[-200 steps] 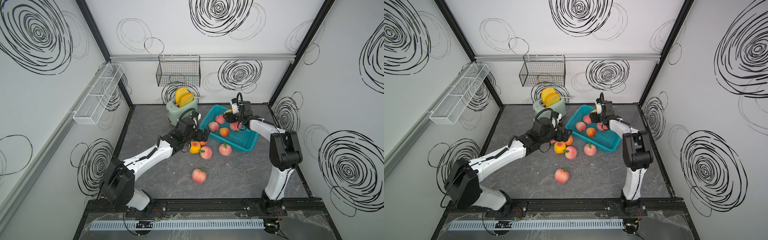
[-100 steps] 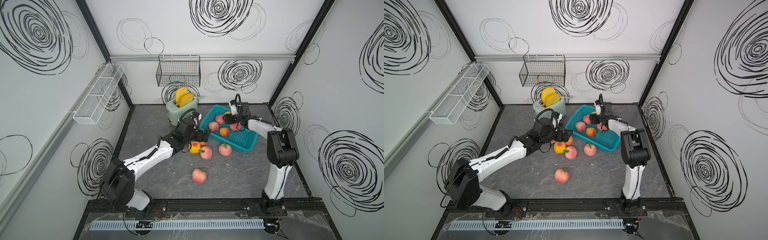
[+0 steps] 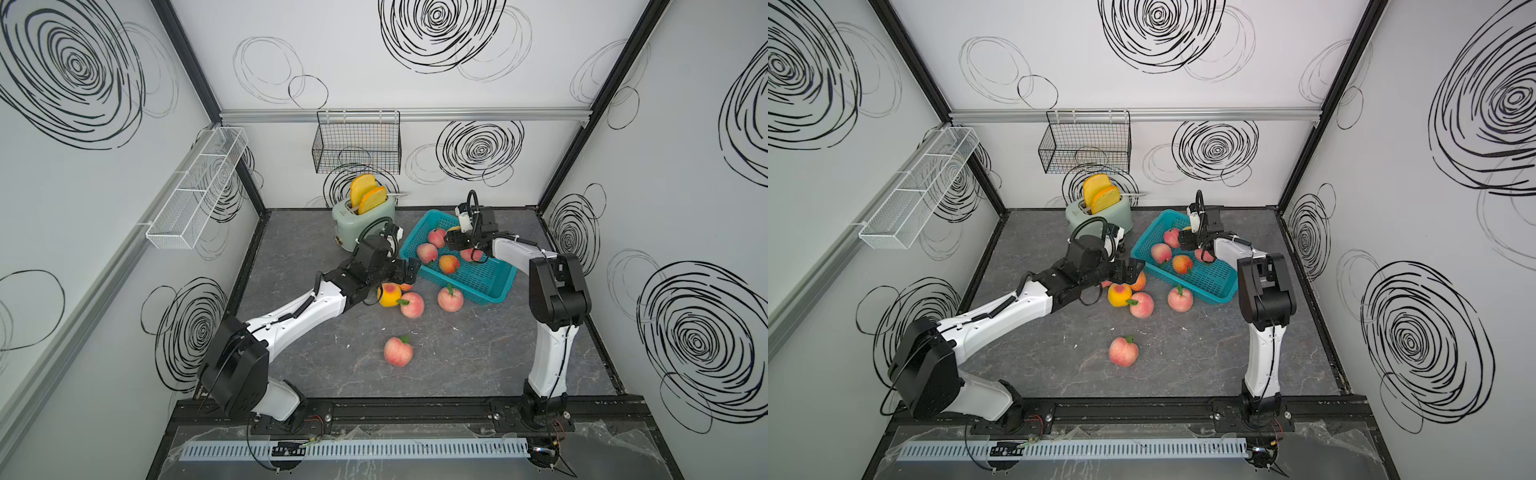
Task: Put the peaches into the basket
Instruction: Place the peach in the basket.
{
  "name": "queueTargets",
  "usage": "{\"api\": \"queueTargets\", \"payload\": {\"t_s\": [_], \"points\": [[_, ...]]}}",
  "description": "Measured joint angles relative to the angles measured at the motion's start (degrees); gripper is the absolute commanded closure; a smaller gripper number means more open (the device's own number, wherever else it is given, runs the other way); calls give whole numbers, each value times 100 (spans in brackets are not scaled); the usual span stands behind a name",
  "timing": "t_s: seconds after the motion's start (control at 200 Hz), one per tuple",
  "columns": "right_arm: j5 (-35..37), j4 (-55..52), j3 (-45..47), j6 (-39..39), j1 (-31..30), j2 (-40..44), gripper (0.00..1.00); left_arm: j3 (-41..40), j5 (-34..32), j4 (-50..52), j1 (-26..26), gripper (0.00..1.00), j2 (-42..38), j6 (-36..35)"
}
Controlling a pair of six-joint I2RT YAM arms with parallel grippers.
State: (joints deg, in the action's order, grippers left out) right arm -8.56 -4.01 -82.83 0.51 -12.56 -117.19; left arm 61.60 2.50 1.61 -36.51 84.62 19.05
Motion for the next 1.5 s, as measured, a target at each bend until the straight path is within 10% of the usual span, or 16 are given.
{"api": "queueTargets", "payload": {"t_s": [1.501], "points": [[26, -31, 0, 17, -39, 2, 14, 0, 9, 7, 4, 2, -160, 4]]}}
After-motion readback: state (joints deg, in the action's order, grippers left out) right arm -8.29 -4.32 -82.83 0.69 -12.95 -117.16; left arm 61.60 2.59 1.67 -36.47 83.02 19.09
